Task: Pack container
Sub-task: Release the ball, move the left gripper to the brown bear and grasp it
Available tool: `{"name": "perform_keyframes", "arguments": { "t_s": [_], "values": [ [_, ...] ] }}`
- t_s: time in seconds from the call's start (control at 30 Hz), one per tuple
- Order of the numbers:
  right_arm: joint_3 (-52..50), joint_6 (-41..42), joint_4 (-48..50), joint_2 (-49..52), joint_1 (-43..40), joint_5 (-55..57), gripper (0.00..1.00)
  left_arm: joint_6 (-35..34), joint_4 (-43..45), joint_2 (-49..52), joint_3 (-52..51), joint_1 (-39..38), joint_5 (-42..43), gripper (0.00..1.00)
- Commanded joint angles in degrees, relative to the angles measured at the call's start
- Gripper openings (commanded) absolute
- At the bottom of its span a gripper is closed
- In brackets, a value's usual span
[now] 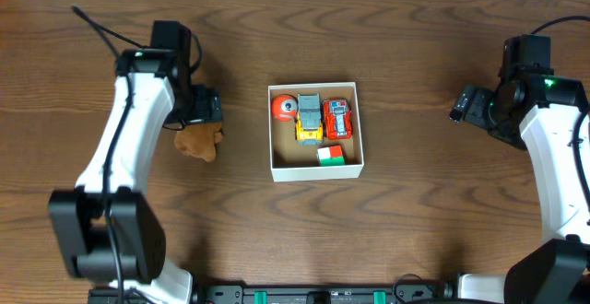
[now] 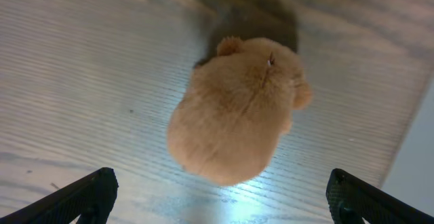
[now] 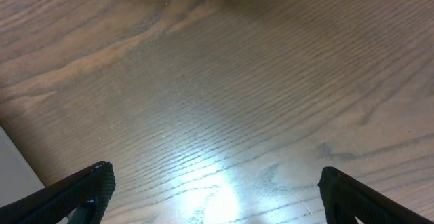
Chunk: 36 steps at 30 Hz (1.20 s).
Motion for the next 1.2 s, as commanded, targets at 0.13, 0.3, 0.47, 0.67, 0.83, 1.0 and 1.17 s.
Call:
{"name": "perform_keyframes", "arguments": {
  "t_s": [0.13, 0.3, 0.47, 0.67, 0.83, 1.0, 1.17],
  "values": [
    [-0.1, -0.7, 0.1, -0.1, -0.1, 0.2, 0.99, 3.6, 0.4, 7.8, -0.7, 0.0, 0.6, 1.00],
    [-0.1, -0.7, 0.1, -0.1, -0.1, 0.4, 0.99, 5.6, 0.5, 10.9, -0.7, 0.0, 0.6, 1.00],
    [-0.1, -0.7, 0.0, -0.1, -0.1, 0.6, 0.99, 7.3, 0.8, 13.0, -0.7, 0.0, 0.6, 1.00],
    [-0.1, -0.7, 0.0, -0.1, -0.1, 0.7, 0.99, 8.5, 0.8, 14.6, -0.7, 0.0, 0.6, 0.98],
    [-0.1, -0.7, -0.1, -0.1, -0.1, 1.1, 0.99, 8.5, 1.2, 14.8, -0.7, 0.0, 0.6, 0.95],
    [-0.1, -0.7, -0.1, -0.1, -0.1, 1.1, 0.99, 8.5, 1.7, 14.8, -0.7, 0.0, 0.7, 0.84],
    [-0.1, -0.7, -0.1, -0.1, -0.1, 1.1, 0.99, 8.5, 2.1, 14.8, -1.6, 0.0, 0.7, 0.52]
  ]
}}
